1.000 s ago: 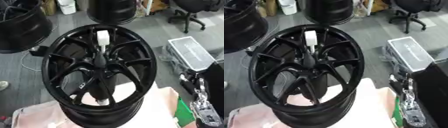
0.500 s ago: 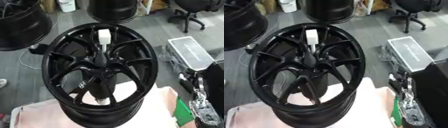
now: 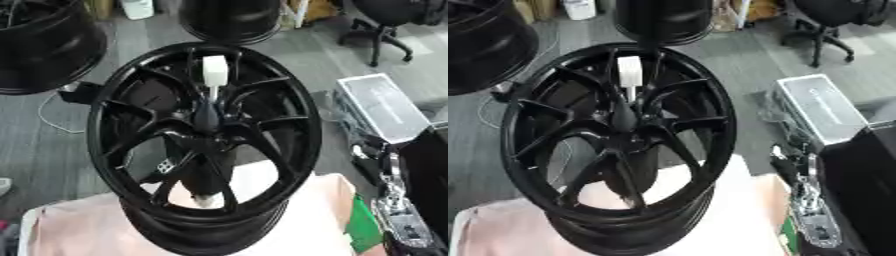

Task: Pull the pin out of the wheel hub.

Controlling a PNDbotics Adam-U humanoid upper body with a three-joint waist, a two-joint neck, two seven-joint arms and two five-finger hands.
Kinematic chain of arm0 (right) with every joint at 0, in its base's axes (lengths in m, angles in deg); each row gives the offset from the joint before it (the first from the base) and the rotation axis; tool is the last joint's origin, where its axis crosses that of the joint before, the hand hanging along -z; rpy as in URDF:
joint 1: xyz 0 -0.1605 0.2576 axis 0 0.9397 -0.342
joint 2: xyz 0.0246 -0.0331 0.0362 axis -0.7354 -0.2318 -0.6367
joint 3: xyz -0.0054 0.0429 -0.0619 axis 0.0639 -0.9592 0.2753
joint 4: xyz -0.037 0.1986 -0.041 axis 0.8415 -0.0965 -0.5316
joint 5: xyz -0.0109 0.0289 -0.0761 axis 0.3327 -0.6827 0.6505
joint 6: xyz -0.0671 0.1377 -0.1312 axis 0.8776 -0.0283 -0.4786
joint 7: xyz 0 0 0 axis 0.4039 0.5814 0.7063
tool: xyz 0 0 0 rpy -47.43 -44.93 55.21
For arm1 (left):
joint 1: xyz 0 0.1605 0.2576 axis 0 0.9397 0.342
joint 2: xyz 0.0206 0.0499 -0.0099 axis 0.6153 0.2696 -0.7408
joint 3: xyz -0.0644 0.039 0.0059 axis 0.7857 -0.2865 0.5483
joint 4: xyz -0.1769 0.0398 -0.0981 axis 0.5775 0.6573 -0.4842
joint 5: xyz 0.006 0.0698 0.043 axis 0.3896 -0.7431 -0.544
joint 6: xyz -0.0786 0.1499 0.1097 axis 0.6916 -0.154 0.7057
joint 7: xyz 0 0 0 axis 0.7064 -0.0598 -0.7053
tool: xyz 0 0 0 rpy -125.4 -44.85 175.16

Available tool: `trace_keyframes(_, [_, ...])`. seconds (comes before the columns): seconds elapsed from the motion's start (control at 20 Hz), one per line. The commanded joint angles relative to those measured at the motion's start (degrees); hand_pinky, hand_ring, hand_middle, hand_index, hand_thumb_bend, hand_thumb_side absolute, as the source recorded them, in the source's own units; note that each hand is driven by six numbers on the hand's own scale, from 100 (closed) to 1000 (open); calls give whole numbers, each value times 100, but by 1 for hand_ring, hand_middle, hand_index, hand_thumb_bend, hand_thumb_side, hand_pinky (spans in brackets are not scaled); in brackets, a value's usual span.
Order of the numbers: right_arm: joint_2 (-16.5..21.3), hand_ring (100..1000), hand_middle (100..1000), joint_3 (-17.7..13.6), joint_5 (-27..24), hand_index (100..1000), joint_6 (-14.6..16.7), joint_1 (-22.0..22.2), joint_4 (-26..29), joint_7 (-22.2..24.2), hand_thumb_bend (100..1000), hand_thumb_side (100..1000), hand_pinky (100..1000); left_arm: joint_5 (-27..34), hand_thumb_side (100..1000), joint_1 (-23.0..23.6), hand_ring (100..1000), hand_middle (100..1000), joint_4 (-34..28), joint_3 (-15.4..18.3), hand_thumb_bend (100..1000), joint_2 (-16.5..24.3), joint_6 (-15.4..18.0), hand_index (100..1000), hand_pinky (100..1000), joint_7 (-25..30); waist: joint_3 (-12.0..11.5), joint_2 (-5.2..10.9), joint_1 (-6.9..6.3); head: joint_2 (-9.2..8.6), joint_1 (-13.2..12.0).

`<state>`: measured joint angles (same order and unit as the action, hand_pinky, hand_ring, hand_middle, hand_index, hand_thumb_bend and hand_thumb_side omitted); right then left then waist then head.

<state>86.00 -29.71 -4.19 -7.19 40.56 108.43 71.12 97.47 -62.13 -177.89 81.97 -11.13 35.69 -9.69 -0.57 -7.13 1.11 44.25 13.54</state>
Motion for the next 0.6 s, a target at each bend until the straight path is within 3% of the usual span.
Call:
trace_keyframes(0.05, [55,533,758,-14,-30,811,3,-60,99,-7,100,247,471,12,1000,-19,458,642,-243,53,177,-224,-281,842,563,-144,11,28,3,-13,-37])
trace_keyframes(0.6, [41,534,759,-26,-40,813,6,-90,108,-20,100,246,472,-64,1000,-62,461,638,-271,-66,183,-463,-592,837,566,-103,57,-20,34,-13,-38])
